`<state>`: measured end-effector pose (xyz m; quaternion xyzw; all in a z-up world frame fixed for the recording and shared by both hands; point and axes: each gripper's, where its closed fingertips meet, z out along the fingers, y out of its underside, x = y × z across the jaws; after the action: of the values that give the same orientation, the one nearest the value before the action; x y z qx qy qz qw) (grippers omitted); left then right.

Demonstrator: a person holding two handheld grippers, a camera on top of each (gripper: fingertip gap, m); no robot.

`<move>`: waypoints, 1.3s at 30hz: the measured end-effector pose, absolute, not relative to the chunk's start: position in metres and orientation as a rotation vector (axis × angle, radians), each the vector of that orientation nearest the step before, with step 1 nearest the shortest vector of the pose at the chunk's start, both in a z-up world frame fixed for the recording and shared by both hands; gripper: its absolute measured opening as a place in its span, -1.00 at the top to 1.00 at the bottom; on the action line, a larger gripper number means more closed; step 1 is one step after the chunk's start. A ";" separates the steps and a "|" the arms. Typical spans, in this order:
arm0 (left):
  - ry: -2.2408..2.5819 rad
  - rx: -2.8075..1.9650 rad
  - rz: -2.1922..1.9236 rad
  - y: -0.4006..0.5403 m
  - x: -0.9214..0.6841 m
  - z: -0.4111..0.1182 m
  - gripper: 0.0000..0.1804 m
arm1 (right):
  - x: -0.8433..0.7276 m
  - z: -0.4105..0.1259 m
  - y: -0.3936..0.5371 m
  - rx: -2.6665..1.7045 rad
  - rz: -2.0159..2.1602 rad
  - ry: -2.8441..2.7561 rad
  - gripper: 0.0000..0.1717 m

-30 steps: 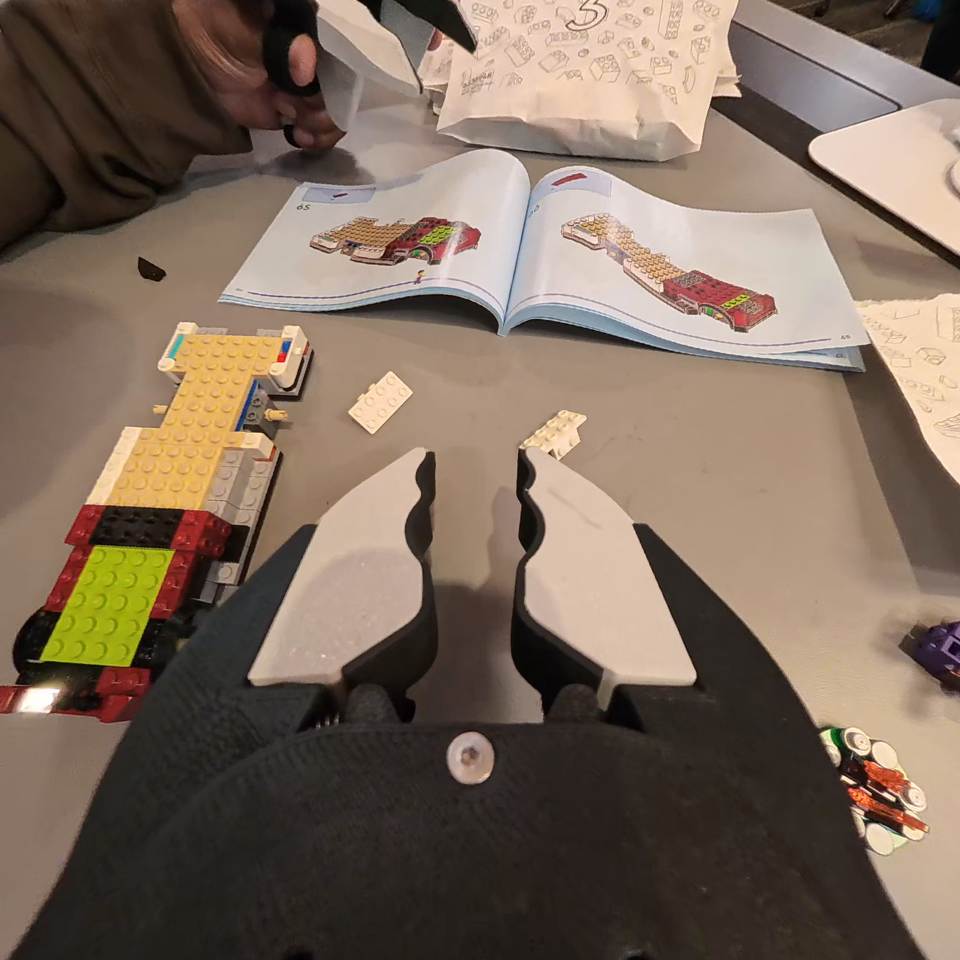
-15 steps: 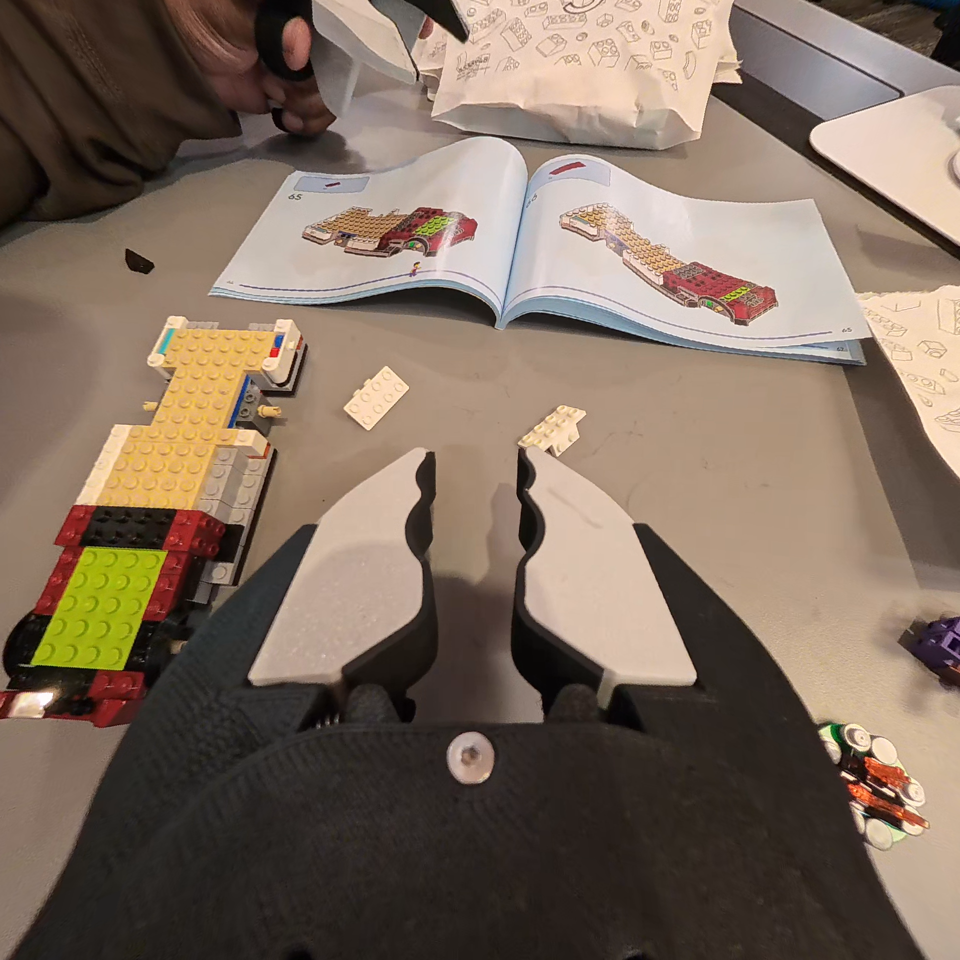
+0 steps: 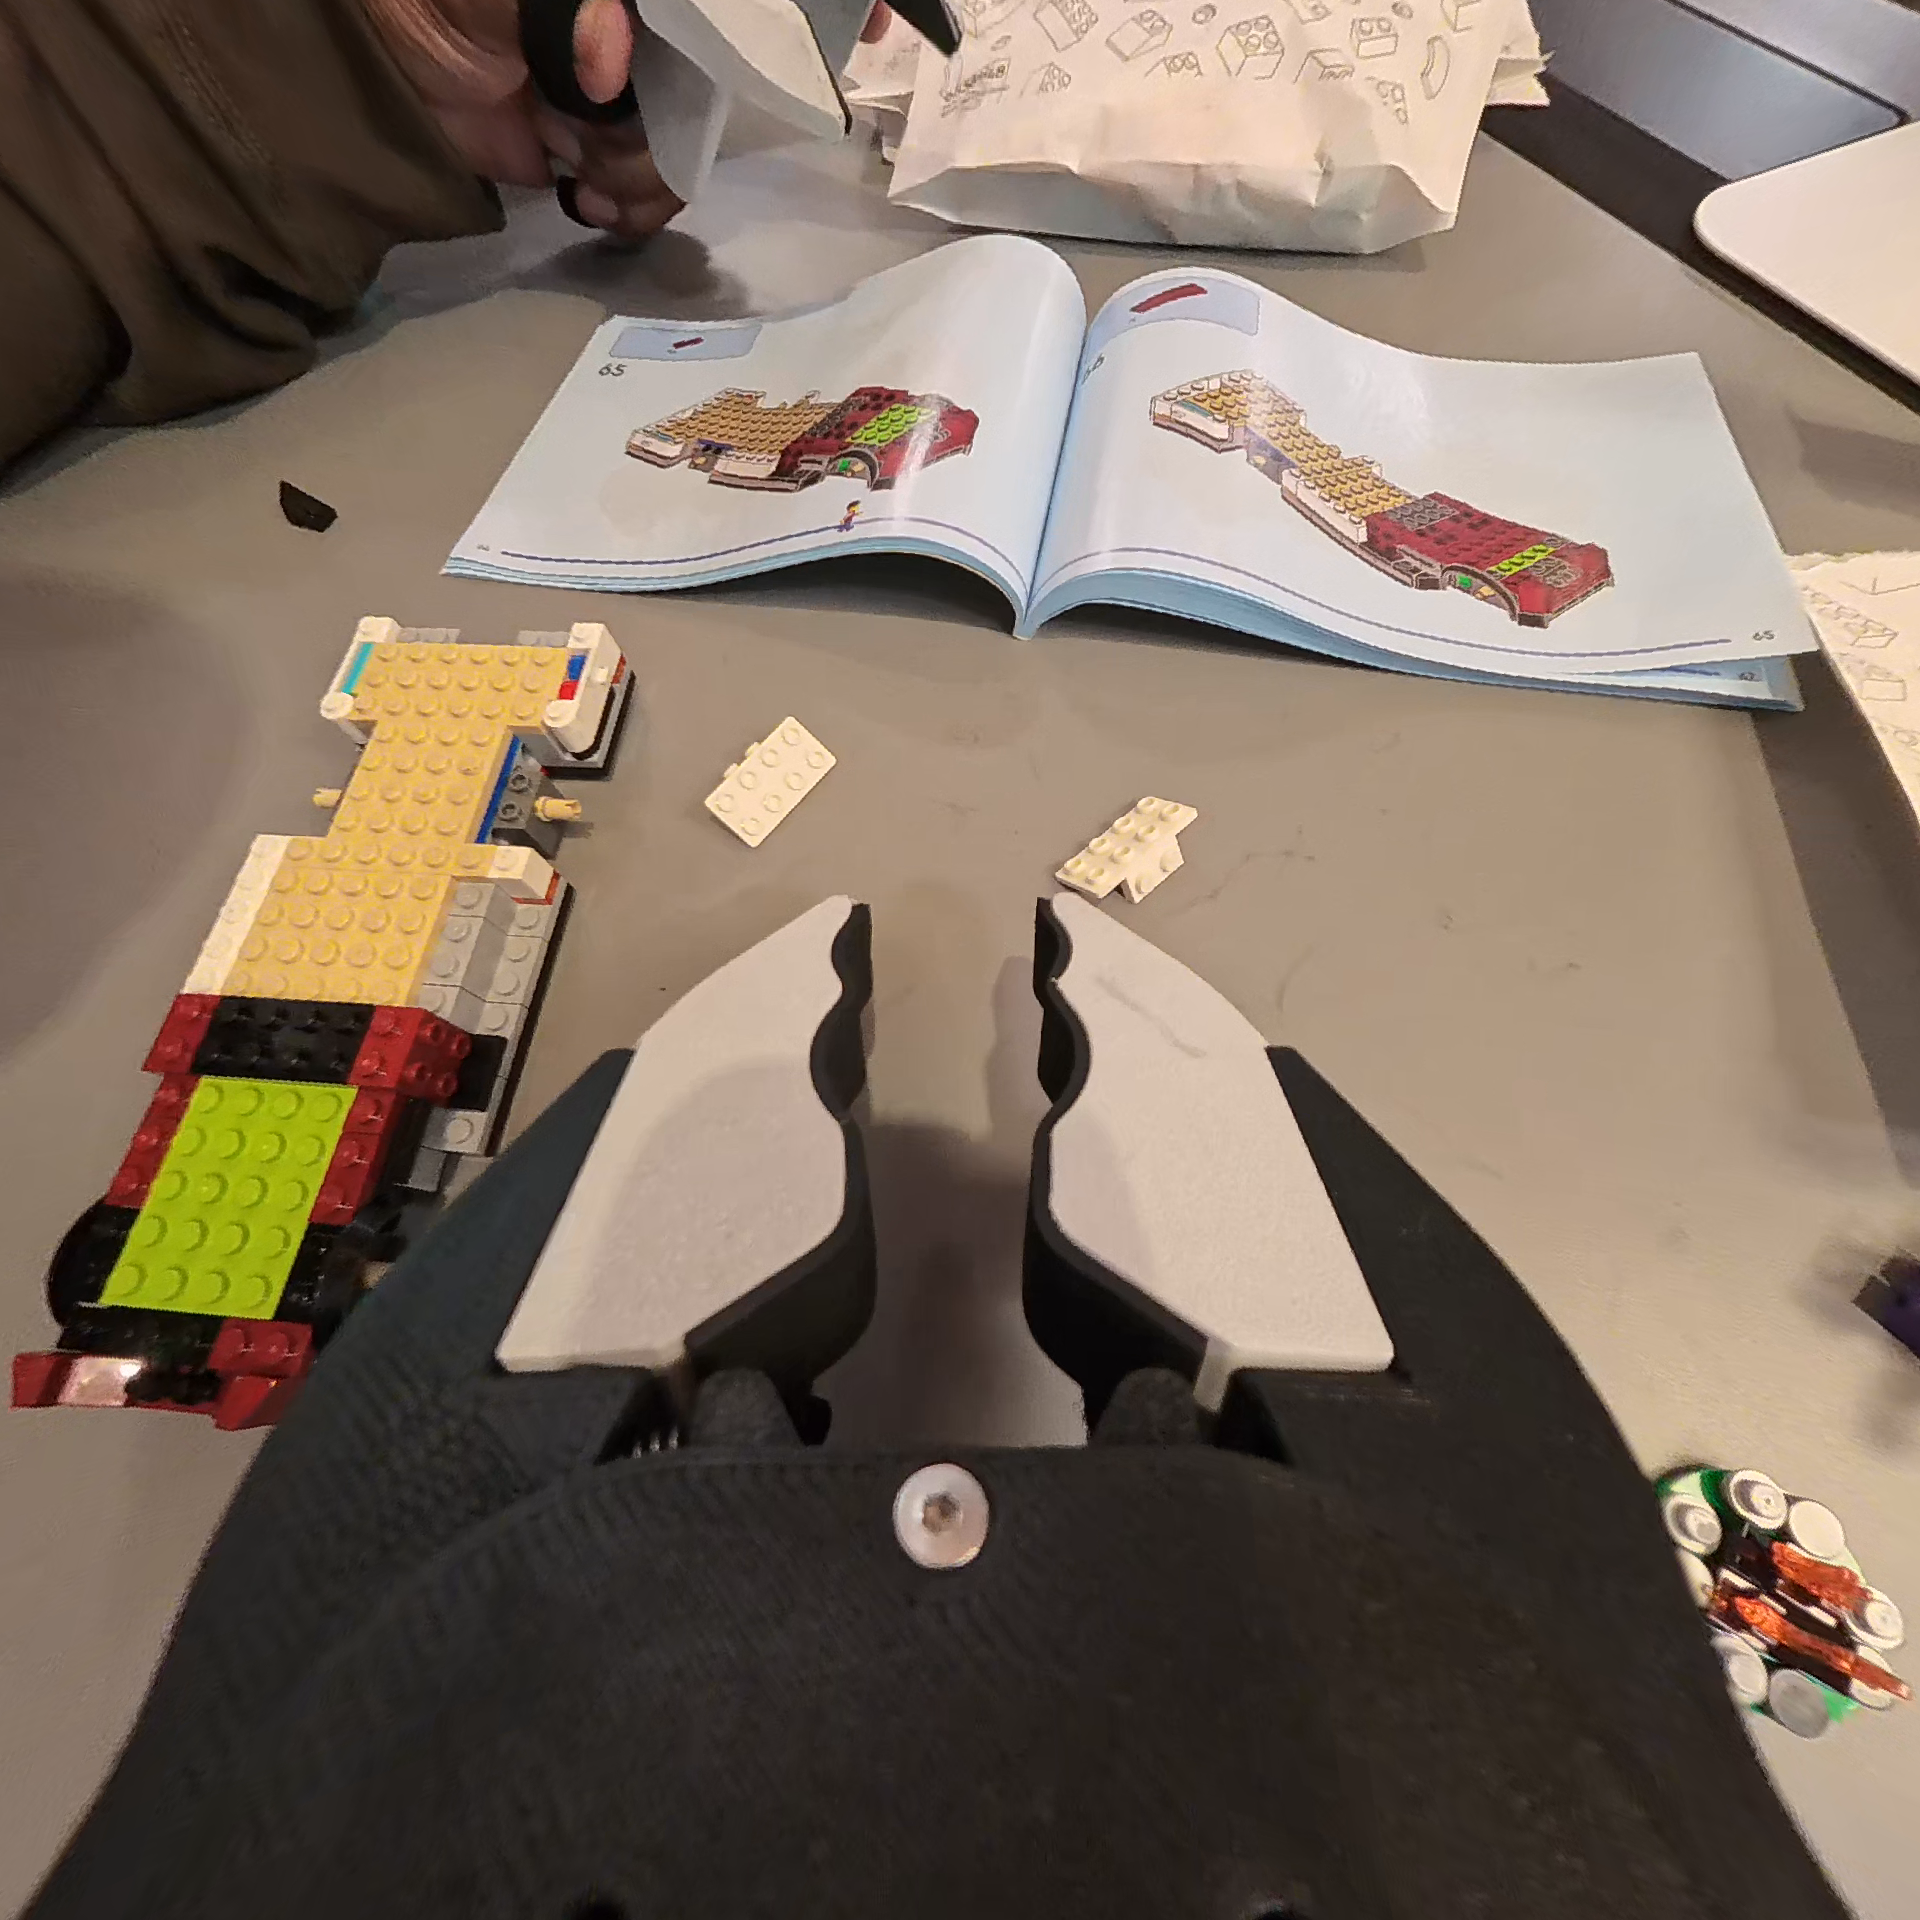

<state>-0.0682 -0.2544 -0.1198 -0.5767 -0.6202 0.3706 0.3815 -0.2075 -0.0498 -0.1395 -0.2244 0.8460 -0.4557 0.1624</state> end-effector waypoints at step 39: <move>-1.593 -1.701 0.535 -0.208 -0.054 -0.158 0.33 | -0.135 -0.118 -0.112 -1.130 -1.545 2.162 0.49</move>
<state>-0.0544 -0.2082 -0.1581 -0.6619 -0.6199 0.2081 0.3664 -0.1349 -0.1124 -0.1182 -0.3882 0.7426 -0.5307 0.1269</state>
